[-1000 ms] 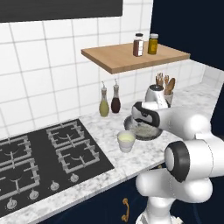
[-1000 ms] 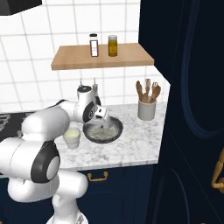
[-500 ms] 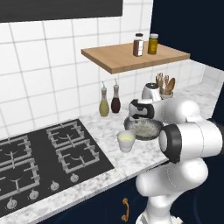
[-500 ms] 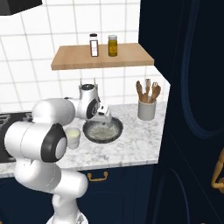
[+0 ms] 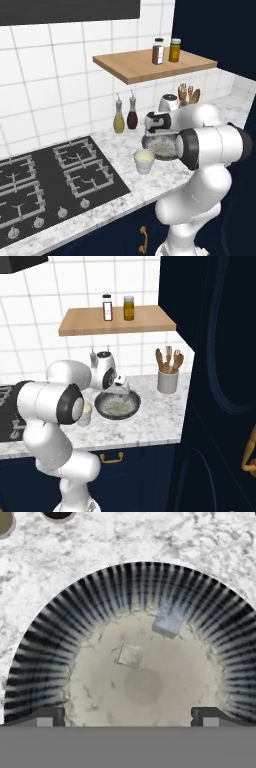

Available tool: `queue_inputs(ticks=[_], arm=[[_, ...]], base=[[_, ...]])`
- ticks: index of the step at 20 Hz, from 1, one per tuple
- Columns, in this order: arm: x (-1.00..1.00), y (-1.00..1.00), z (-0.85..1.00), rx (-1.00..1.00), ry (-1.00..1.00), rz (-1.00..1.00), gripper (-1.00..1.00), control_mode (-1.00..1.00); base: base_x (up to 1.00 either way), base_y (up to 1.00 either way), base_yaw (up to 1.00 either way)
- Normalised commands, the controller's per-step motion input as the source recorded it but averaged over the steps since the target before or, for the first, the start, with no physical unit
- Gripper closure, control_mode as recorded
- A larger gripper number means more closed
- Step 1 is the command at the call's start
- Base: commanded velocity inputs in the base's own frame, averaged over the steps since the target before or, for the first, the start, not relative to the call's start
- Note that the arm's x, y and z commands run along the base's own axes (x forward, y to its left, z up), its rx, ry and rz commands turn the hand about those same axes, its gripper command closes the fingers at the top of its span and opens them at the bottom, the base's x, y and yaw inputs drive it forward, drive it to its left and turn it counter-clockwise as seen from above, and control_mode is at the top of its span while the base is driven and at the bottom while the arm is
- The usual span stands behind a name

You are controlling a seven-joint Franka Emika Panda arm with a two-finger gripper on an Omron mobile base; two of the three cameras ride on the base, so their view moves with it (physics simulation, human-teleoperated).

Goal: Grab a lemon wedge from the fridge and one ice cube from the ice bowl, and put them in the glass of lemonade.

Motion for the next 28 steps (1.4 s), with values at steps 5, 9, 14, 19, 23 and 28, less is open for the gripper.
queue_inputs(ticks=[5,9,14,19,23,28], arm=[[0.40,0.00,-0.45,0.00,0.00,0.00,-1.00,-1.00],[0.34,-0.01,-0.33,0.00,0.00,0.00,-1.00,-1.00],[-0.01,-0.14,-0.10,0.00,0.00,0.00,-1.00,-1.00],[-0.08,-0.06,0.00,0.00,-0.01,0.00,-1.00,-1.00],[0.00,0.00,-0.12,0.00,0.00,0.00,-1.00,-1.00],[0.05,0.00,-0.43,0.00,0.00,0.00,-1.00,-1.00]], base=[[0.00,0.00,0.00],[0.00,0.00,0.00],[0.00,0.00,0.00],[0.00,0.00,0.00],[0.00,0.00,0.00],[0.00,0.00,0.00]])
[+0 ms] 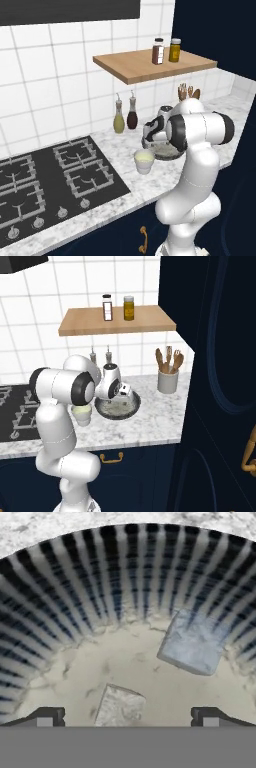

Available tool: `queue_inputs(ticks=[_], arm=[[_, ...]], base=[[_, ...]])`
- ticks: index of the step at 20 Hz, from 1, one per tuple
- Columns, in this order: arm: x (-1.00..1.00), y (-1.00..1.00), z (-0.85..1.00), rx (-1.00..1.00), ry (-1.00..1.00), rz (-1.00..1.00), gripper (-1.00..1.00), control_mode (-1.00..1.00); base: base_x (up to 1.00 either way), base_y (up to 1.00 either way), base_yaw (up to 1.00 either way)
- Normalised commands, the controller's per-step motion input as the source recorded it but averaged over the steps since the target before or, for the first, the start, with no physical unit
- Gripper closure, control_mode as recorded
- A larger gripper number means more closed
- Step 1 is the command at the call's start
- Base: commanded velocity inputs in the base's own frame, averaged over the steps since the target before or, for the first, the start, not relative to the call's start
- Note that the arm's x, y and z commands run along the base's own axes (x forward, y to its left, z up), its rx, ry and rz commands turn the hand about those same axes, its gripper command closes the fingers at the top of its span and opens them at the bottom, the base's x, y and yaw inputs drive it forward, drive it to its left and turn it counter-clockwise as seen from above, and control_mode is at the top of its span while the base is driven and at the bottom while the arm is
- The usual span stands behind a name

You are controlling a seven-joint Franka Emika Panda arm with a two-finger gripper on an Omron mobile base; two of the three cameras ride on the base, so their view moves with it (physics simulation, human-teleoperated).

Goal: Grab a lemon wedge from the fridge and one ice cube from the ice bowl, and put them in the glass of lemonade.

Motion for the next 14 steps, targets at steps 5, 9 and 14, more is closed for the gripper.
queue_inputs(ticks=[5,9,14], arm=[[0.01,0.00,-0.32,0.00,0.00,0.00,-1.00,-1.00],[0.00,0.00,-0.16,0.00,0.00,0.00,-1.00,-1.00],[0.00,0.00,0.00,0.00,0.00,0.00,-1.00,-1.00]], base=[[0.00,0.00,0.00],[0.00,0.00,0.00],[0.00,0.00,0.00]])
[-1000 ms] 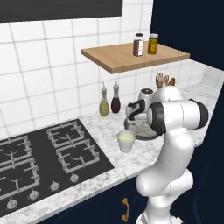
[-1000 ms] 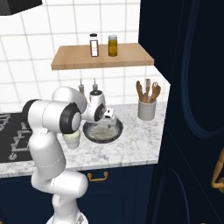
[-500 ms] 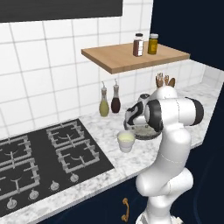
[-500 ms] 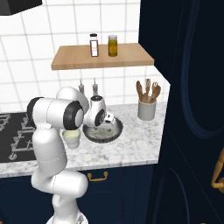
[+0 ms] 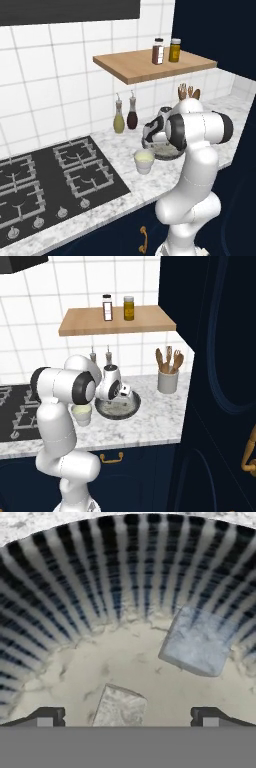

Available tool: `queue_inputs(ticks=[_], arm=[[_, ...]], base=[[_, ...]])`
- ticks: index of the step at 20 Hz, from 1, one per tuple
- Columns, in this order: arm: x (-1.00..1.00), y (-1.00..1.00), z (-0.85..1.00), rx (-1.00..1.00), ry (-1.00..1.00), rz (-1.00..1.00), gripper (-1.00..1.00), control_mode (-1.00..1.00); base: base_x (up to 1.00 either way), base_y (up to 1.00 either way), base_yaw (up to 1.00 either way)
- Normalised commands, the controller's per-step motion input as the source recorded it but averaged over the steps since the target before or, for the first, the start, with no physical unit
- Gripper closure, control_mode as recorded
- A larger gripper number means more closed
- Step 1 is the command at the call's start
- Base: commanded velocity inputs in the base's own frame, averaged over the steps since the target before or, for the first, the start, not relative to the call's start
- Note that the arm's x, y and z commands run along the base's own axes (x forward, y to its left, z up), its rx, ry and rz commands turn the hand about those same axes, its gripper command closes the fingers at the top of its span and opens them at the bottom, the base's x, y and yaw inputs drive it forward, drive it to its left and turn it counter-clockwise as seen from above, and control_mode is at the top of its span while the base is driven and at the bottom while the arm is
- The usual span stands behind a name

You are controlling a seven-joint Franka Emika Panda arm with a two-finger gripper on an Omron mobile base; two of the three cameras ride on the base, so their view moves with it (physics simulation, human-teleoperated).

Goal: Grab a lemon wedge from the fridge and one ice cube from the ice bowl, and put them in the glass of lemonade.

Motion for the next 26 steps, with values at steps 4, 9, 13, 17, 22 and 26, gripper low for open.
queue_inputs(ticks=[4,9,13,17,22,26], arm=[[0.00,0.00,0.00,0.00,0.00,0.00,1.00,-1.00],[0.00,0.00,0.00,0.00,0.00,0.00,1.00,-1.00],[0.00,0.00,0.00,-0.01,0.00,0.00,1.00,-1.00],[-0.19,-0.02,0.23,-0.02,0.00,0.02,1.00,-1.00],[-0.22,0.00,0.65,0.08,-0.03,0.01,1.00,-1.00],[-0.09,-0.04,0.56,0.15,-0.02,0.03,1.00,-1.00]], base=[[0.00,0.00,0.00],[0.00,0.00,0.00],[0.00,0.00,0.00],[0.00,0.00,0.00],[0.00,0.00,0.00],[0.00,0.00,0.00]])
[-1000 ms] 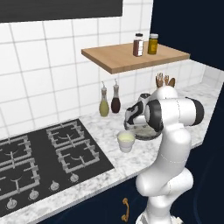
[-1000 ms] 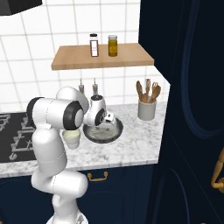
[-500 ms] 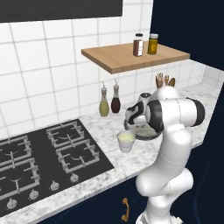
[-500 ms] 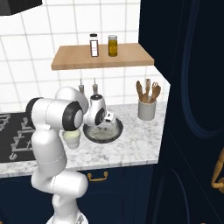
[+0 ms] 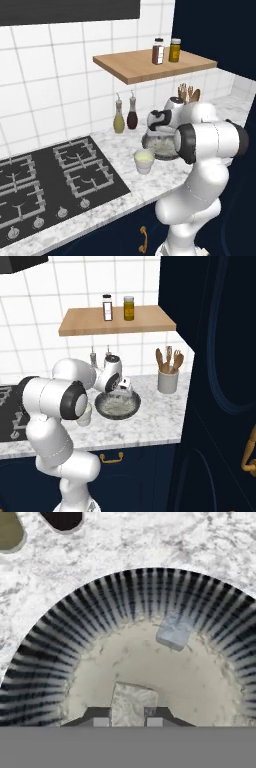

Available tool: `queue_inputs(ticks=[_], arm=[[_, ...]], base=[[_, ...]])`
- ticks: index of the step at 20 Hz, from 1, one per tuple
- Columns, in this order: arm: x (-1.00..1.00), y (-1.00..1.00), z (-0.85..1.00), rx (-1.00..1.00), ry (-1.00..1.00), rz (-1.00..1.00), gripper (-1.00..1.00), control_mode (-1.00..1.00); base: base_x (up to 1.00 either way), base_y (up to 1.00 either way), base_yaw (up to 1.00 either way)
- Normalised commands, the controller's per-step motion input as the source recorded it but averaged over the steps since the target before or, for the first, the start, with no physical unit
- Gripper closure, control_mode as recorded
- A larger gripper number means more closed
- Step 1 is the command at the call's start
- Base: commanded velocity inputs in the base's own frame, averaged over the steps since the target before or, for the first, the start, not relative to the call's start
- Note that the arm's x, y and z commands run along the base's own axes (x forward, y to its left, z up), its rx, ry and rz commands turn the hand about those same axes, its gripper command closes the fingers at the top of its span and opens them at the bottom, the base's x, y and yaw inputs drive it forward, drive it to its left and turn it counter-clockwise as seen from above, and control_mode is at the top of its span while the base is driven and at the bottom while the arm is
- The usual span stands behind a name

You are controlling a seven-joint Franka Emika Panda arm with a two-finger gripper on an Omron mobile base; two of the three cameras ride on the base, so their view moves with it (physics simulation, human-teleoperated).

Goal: Grab a lemon wedge from the fridge and one ice cube from the ice bowl, and put them in the glass of lemonade.

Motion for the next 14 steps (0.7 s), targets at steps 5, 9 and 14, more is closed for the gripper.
queue_inputs(ticks=[5,9,14], arm=[[-0.31,0.00,0.49,0.11,-0.01,0.03,1.00,-1.00],[-0.50,0.02,0.56,0.07,0.00,0.07,1.00,-1.00],[-0.92,0.57,0.32,-0.13,0.08,0.20,1.00,-1.00]], base=[[0.00,0.00,0.00],[0.00,0.00,0.00],[0.00,0.00,0.00]])
